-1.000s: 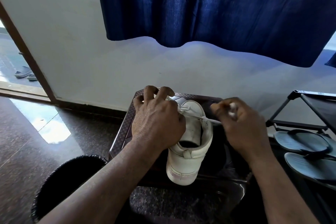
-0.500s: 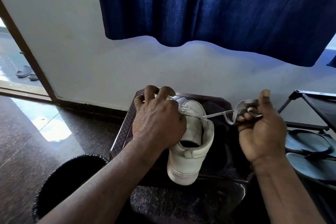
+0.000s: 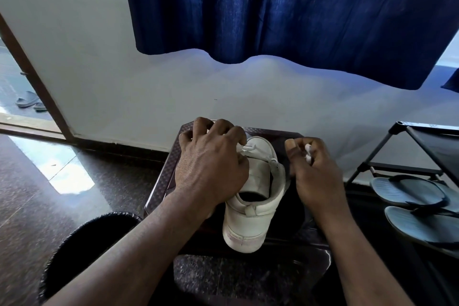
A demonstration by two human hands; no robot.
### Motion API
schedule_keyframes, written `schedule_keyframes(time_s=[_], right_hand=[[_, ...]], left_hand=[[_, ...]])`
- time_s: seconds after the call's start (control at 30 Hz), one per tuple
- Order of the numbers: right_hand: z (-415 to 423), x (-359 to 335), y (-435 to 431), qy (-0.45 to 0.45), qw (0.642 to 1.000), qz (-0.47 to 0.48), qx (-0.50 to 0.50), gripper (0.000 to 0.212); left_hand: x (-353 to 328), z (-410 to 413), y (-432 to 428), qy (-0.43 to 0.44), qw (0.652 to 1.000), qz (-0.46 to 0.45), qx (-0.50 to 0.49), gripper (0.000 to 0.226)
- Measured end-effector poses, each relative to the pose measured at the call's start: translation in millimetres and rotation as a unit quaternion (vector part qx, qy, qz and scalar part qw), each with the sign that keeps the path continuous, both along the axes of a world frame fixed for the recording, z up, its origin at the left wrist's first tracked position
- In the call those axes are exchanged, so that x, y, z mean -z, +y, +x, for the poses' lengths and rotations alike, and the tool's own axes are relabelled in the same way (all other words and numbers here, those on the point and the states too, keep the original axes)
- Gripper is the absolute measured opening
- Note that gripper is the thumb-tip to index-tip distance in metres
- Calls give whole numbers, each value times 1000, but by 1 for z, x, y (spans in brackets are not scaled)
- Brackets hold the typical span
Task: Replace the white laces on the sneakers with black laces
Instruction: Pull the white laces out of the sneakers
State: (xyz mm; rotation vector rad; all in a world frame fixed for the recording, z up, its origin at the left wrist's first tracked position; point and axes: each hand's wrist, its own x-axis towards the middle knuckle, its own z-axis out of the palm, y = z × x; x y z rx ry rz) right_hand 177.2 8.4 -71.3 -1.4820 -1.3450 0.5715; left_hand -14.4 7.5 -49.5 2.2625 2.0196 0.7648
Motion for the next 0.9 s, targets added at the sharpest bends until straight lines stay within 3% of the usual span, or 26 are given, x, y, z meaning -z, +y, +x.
schedule_keyframes(time_s=[0.1,0.17,0.33,0.43,0.53,0.77,0.83,0.9], right_hand=[[-10,4,-6,20,998,2,-59,53],[-17,2,-13,14,996,0,-89,57],[-26,9,-14,-66,997,14,-42,24],[-26,14,-14,-51,998,23,-28,13],[-26,14,-16,-32,999,23,-26,22],[-26,20,-14,-33,999,18,-2,11],[-27,23,-14,-40,999,25,10,11],[-27,25,-14,-52,998,31,17,12]], left_hand=[[-3,1,1,-4,1000,-12,16,31],[-6,3,3,0,1000,-17,24,30],[-16,16,12,100,990,-55,84,33],[-13,28,15,142,981,-88,96,31],[-9,34,13,137,985,-64,89,26],[-7,34,12,147,985,-56,69,24],[-8,33,10,124,989,-41,76,16],[-8,29,12,44,995,-25,85,9]])
